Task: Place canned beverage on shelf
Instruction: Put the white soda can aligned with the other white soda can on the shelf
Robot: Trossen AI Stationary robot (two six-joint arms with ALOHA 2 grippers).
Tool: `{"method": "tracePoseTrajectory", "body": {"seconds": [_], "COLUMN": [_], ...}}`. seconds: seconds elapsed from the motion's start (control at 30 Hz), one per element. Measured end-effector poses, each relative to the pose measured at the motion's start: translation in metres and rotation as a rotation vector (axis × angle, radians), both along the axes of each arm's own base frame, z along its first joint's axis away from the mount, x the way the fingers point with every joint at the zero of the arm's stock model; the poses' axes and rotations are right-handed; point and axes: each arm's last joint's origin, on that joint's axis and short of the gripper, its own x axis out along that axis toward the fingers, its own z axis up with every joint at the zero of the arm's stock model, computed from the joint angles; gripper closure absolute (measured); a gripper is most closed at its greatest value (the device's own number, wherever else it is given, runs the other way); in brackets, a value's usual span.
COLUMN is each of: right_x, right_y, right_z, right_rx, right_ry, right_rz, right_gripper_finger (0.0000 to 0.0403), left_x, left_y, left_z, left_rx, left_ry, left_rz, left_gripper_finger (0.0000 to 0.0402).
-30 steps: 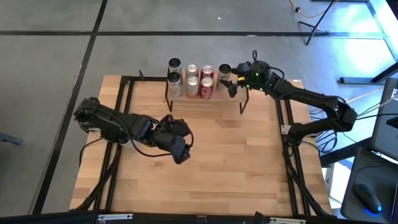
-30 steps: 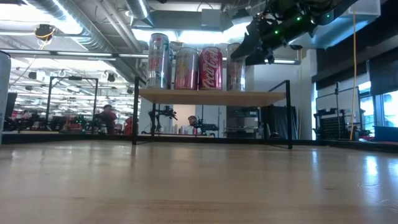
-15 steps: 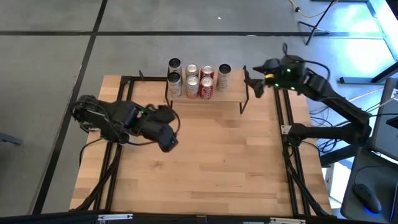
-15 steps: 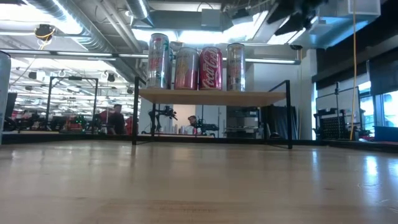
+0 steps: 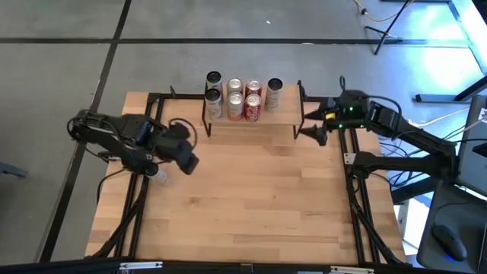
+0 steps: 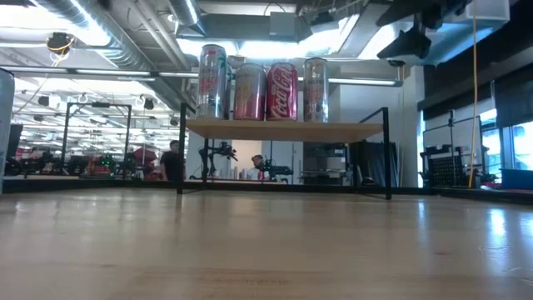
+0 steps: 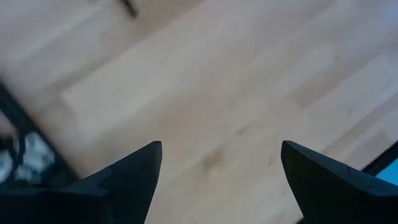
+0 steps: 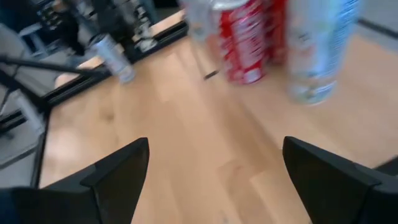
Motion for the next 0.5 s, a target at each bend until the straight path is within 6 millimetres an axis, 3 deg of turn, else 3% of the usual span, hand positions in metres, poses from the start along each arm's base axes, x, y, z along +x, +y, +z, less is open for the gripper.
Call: {"method": "tracePoseTrajectory", "body": {"seconds": [0.23,0.5], "right_x": [0.013,0.022], "right_y": [0.017,0.022], "right_z": [-0.013,-0.01], "right_rx": [0.01,-0.026], "right_ry": [0.001,-0.048], "right_rz": [0.114,0.128], "right_gripper_finger": [0.0047,0.0047], "left_x": [-0.041,-0.054], "left_y": [0.01,0.011], "left_z": [-0.031,-0.076], "left_rx": [-0.112,-0.105], "left_ry": [0.09,0.286], "left_rz": [0.055,-0.136], "left_gripper_finger": [0.0086,0.0086]}}
